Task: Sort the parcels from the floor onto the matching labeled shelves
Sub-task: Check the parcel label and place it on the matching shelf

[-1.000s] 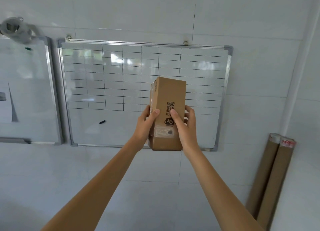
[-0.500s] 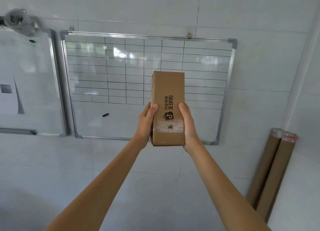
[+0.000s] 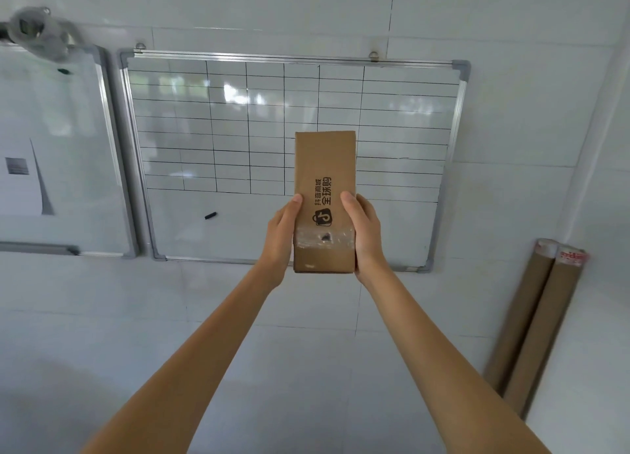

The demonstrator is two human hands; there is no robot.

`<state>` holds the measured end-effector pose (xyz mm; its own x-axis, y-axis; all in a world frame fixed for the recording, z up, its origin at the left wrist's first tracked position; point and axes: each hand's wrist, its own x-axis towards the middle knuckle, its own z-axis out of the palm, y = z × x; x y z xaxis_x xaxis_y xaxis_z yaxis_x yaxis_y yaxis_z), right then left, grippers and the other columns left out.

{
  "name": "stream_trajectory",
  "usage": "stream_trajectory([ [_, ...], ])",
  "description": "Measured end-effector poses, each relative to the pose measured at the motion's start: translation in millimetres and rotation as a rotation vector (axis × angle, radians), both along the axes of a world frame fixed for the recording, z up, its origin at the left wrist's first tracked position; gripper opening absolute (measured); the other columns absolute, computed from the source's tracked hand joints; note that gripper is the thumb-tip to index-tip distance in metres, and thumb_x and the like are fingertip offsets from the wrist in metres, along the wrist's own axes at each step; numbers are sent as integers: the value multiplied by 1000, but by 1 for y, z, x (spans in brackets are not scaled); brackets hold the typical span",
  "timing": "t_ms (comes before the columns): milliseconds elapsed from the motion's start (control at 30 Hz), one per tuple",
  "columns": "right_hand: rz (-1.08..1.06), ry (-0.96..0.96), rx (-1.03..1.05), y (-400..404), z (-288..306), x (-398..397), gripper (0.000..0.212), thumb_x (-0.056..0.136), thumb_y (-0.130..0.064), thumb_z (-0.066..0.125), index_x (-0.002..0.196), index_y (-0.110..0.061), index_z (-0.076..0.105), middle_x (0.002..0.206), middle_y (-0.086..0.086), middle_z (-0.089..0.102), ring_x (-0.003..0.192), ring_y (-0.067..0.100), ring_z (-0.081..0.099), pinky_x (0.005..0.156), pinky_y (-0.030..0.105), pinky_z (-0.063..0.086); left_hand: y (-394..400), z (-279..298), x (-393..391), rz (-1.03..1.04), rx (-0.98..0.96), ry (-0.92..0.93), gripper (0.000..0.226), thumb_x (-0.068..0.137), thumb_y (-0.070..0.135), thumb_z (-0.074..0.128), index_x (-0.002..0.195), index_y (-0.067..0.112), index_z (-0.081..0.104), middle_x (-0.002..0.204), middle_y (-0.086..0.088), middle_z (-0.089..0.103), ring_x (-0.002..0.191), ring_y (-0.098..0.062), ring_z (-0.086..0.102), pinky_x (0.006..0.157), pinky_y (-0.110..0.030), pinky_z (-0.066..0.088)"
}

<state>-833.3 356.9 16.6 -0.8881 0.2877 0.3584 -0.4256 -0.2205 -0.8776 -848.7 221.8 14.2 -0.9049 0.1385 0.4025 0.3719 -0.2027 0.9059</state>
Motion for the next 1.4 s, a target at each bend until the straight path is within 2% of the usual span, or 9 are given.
stream_trajectory([
  [200, -155, 90, 117, -4, 4, 4, 40, 90, -50, 68, 98, -11, 63, 95, 7, 75, 82, 16, 74, 70, 26, 60, 12, -3, 8, 110, 38, 77, 47, 100, 43, 47, 141, 26, 33, 112, 13, 65, 99, -3, 66, 88, -25, 53],
  [367, -261, 98, 124, -6, 6, 4, 66, 83, -69, 54, 108, -8, 63, 112, 13, 68, 102, 21, 68, 92, 38, 58, 11, -4, 6, 122, -1, 126, 41, 103, 40, 39, 139, 21, 37, 112, 17, 63, 99, 2, 62, 90, -24, 49],
  [567, -254, 55, 57, 11, -1, 5, 35, 108, -31, 43, 86, -13, 65, 93, 6, 65, 92, 21, 60, 86, 37, 52, 4, -9, -5, 150, -89, 206, 49, 101, 48, 36, 147, 31, 34, 136, 3, 52, 125, -9, 50, 105, -28, 42],
  [667, -281, 52, 61, 12, -1, 4, 26, 107, -26, 48, 103, -13, 70, 106, 5, 70, 99, 20, 65, 91, 35, 53, 3, -9, -6, 130, -88, 201, 45, 106, 34, 33, 150, 31, 23, 128, -3, 53, 109, -7, 58, 81, -4, 46],
  [733, -304, 54, 63, 13, -1, 3, 27, 106, -24, 51, 118, -9, 69, 117, 8, 71, 110, 21, 65, 96, 33, 53, 2, -11, -5, 136, -74, 193, 40, 106, 31, 32, 145, 30, 26, 115, -8, 55, 92, -6, 61, 73, -6, 47],
  [900, -303, 98, 71, 14, -2, 2, 24, 102, -20, 58, 121, -9, 69, 112, 1, 71, 101, 13, 65, 81, 16, 52, 3, -16, -6, 114, -16, 151, 39, 106, 36, 29, 145, 33, 31, 124, -12, 60, 103, -8, 63, 94, -31, 51],
  [1033, -264, 103, 50, 15, -3, 4, 17, 98, -22, 66, 113, -17, 71, 108, -1, 72, 105, 17, 67, 91, 26, 55, 5, -18, -2, 39, 3, 129, 54, 97, 63, 30, 147, 41, 31, 145, 1, 51, 130, -20, 53, 107, -50, 44],
  [1200, -214, 65, -4, 16, -2, 5, 14, 92, -27, 71, 105, -22, 71, 109, 6, 72, 108, 26, 69, 102, 45, 55, 9, -21, -4, -46, 26, 84, 68, 92, 51, 53, 150, 34, 22, 141, 1, 53, 120, -11, 61, 88, -25, 56],
  [1400, -174, -28, -49, 16, -11, 1, 25, 96, -31, 65, 119, -26, 57, 120, 4, 66, 113, 20, 65, 106, 44, 51, 9, -24, -11, -48, 85, 31, 62, 90, 43, 60, 145, 32, 36, 130, -3, 63, 111, -15, 67, 88, -31, 56],
])
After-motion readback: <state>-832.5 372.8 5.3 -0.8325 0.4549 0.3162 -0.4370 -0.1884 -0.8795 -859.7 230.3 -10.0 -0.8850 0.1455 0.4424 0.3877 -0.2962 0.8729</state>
